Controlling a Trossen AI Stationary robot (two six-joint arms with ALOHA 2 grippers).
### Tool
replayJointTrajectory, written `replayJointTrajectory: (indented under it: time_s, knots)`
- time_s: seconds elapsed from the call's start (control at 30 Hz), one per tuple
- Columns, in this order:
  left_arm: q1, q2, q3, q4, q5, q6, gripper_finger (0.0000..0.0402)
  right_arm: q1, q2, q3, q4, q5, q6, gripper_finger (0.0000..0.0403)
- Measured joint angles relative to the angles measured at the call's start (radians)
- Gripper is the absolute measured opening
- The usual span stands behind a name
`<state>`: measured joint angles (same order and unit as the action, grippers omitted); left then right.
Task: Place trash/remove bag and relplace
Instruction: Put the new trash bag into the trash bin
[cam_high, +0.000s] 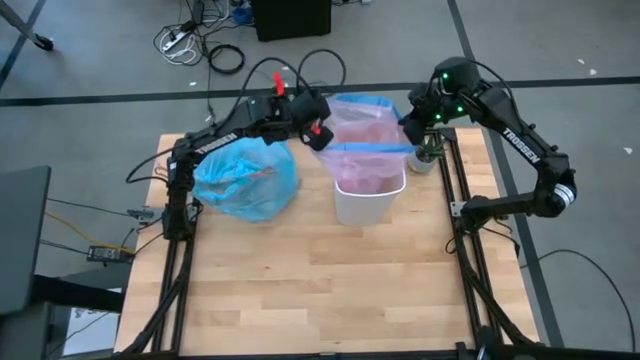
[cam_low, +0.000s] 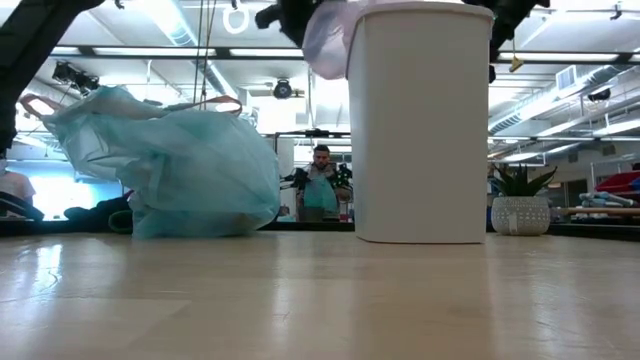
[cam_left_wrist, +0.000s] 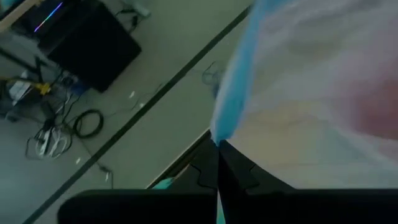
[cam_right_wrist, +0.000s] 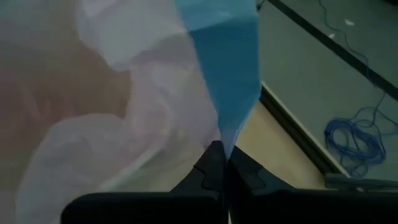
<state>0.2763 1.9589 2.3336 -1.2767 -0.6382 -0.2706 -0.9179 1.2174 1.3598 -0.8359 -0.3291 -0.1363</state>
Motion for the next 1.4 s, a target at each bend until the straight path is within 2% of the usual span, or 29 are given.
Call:
replayJointTrajectory:
  time_s: [0.13,0.3,0.53,0.8,1.03,1.4]
  knots:
    - [0.061,0.002,-0.047,-0.013,0.064,-0.027,0.0005,-0.049,0.012,0.0,0.004,-0.034,-0.012,0.0]
    - [0.098,0.002,-0.129,0.006,0.237,-0.031,0.0005,-0.103,0.04,0.0,-0.041,-0.096,-0.023,0.0]
    - [0.088,0.003,-0.208,0.025,0.42,-0.032,0.0005,-0.133,0.058,0.0,-0.157,-0.174,-0.058,0.0]
    - [0.026,0.003,-0.227,0.034,0.524,-0.018,0.0005,-0.132,0.052,0.0,-0.248,-0.315,-0.13,0.0]
    - [-0.061,-0.004,-0.21,0.036,0.555,-0.02,0.0005,-0.126,0.017,0.0,-0.306,-0.322,-0.157,0.0]
    - [-0.128,-0.004,-0.193,0.113,0.509,-0.021,0.0005,-0.068,-0.12,0.0,-0.37,-0.319,-0.103,0.0]
